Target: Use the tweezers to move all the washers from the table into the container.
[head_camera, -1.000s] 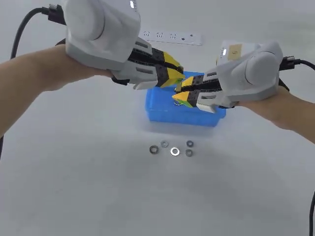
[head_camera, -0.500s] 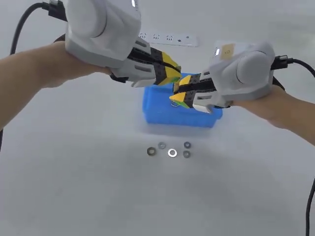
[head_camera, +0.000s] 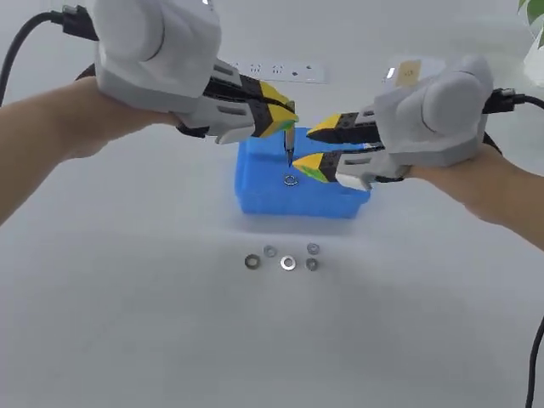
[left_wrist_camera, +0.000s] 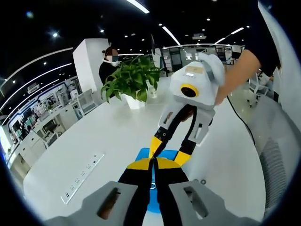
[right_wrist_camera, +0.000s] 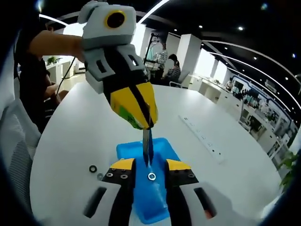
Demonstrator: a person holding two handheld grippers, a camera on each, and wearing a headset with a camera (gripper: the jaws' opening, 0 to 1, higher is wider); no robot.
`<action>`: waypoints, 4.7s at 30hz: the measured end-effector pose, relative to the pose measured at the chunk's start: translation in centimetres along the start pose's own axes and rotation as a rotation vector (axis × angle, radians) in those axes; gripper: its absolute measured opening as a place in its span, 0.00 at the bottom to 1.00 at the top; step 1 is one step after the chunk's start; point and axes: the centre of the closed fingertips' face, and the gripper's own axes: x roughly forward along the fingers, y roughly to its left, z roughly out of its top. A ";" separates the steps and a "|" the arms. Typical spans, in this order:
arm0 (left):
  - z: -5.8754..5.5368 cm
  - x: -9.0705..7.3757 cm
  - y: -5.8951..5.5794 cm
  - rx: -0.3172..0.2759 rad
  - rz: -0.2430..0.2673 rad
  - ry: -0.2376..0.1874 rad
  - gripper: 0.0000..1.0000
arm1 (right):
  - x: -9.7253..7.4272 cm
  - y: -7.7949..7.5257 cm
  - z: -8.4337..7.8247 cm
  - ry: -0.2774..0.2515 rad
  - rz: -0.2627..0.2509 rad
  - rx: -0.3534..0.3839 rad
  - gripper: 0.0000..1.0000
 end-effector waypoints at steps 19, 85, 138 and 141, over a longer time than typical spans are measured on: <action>-1.2 -3.6 -4.2 -0.024 0.006 0.008 0.05 | -9.0 5.5 -1.9 -0.095 -0.027 0.133 0.61; -7.3 -4.2 -9.0 -0.120 -0.088 0.116 0.05 | -8.2 14.7 -5.3 0.001 0.319 0.184 0.97; -6.8 -3.0 -8.8 -0.197 -0.161 0.130 0.06 | 4.4 13.8 -4.8 0.076 0.477 -0.072 0.09; -6.5 -3.4 -8.7 -0.199 -0.153 0.101 0.09 | 4.4 13.8 -4.8 0.070 0.465 -0.060 0.08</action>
